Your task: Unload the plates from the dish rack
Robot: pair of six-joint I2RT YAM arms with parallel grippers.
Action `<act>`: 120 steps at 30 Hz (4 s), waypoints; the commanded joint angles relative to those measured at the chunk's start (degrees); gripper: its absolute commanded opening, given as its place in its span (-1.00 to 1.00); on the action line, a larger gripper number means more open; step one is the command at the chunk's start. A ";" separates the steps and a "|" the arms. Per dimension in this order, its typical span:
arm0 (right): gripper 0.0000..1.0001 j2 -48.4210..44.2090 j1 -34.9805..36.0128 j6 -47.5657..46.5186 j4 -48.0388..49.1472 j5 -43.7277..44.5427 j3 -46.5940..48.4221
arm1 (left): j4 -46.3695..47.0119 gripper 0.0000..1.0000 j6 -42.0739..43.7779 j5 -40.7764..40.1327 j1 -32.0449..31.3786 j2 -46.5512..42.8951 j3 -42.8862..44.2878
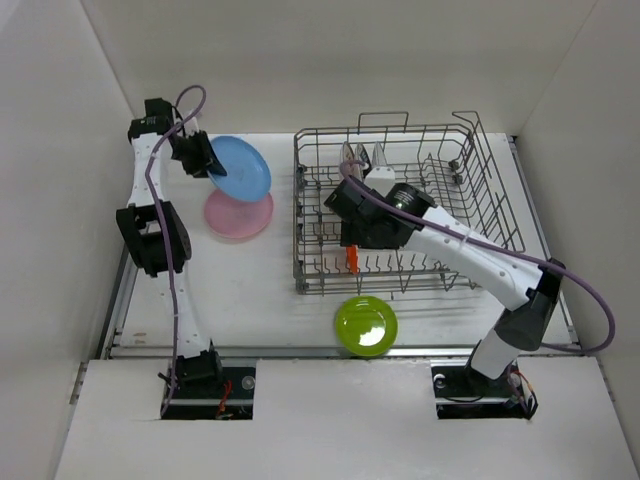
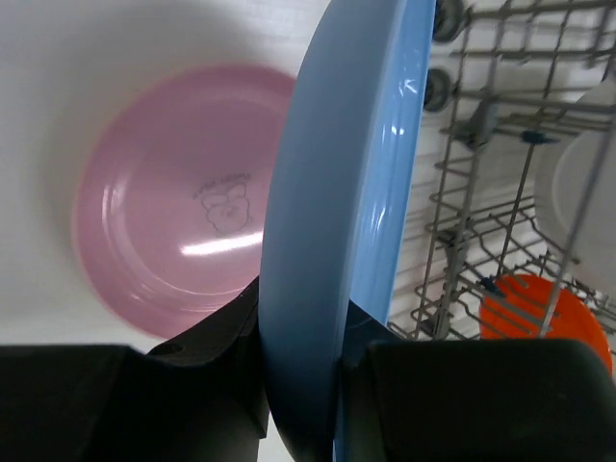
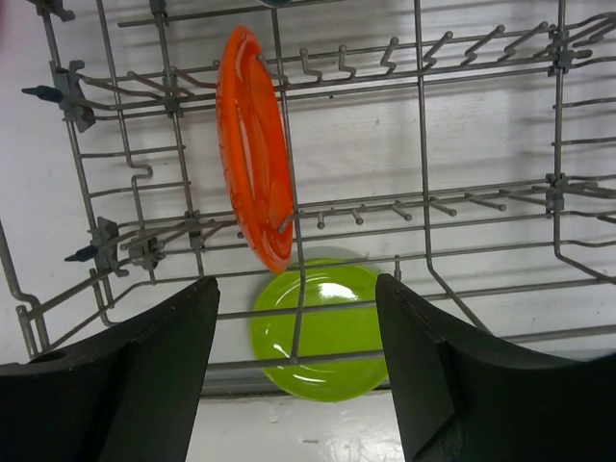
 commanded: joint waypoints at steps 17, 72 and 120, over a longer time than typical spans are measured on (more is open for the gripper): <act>0.19 5.12 -3.61 -11.32 14.41 -13.09 -3.45 | -7.23 0.39 11.18 -1.58 1.80 6.62 -5.58; -1.00 -11.49 24.49 -9.22 -6.15 -27.24 -4.13 | -13.56 1.00 18.20 -32.71 -19.81 -13.06 6.65; 0.69 -24.76 -3.95 3.19 6.33 2.38 -14.26 | 8.06 0.59 1.34 -37.95 -42.14 -4.19 14.12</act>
